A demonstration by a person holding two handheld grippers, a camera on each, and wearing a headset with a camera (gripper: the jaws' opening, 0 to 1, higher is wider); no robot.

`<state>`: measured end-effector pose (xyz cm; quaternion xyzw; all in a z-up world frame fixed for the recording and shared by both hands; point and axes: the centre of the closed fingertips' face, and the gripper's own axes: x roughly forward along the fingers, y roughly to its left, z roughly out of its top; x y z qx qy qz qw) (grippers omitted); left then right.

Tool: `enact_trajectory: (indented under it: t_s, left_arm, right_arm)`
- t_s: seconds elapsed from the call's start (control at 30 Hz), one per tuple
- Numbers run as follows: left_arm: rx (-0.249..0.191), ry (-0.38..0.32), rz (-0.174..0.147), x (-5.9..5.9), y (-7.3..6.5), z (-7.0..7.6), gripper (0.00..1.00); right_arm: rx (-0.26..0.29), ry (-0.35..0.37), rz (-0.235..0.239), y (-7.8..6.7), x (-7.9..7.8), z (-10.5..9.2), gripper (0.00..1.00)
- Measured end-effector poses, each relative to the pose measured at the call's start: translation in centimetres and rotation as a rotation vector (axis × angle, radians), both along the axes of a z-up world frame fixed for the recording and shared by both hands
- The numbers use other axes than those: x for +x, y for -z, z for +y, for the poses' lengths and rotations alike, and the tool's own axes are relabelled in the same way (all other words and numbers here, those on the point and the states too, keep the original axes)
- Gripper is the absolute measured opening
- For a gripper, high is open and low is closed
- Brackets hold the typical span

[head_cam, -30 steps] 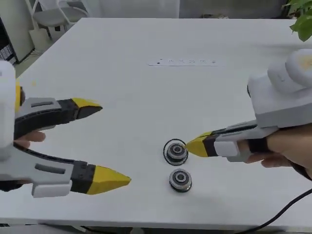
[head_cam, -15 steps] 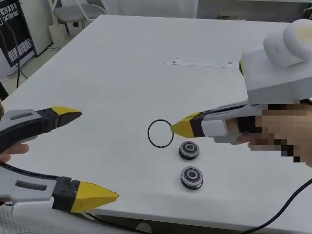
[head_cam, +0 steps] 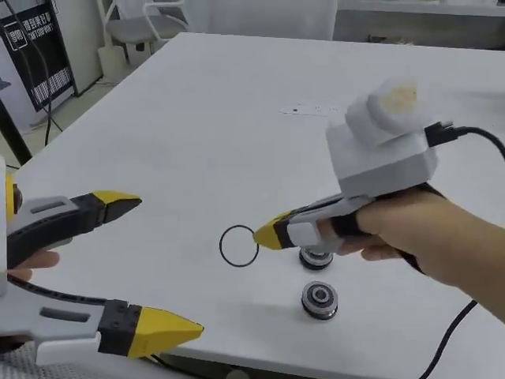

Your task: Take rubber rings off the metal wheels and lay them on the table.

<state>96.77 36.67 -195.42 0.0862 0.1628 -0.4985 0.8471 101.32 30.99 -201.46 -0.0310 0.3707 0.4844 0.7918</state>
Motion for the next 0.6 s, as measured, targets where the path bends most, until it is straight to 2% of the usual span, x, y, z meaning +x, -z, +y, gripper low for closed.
enact_trajectory:
  t_s: [0.07,0.23,0.3,0.6]
  left_arm:
    - [-0.011,-0.006,0.000,0.0,-0.2,0.1,0.99]
    - [-0.009,-0.007,0.000,-0.1,-0.3,0.2,0.99]
    - [-0.010,-0.006,-0.002,-0.1,-0.4,0.2,0.99]
    - [-0.008,-0.010,-0.005,-0.2,-0.6,0.3,0.99]
  right_arm:
    - [-0.028,-0.008,0.016,1.2,-0.2,0.0,0.00]
    - [-0.050,-0.007,0.040,2.9,-0.4,0.2,0.00]
    - [-0.073,0.000,0.056,4.0,-0.3,0.0,0.00]
    - [-0.126,0.025,0.071,5.9,0.0,-0.7,0.00]
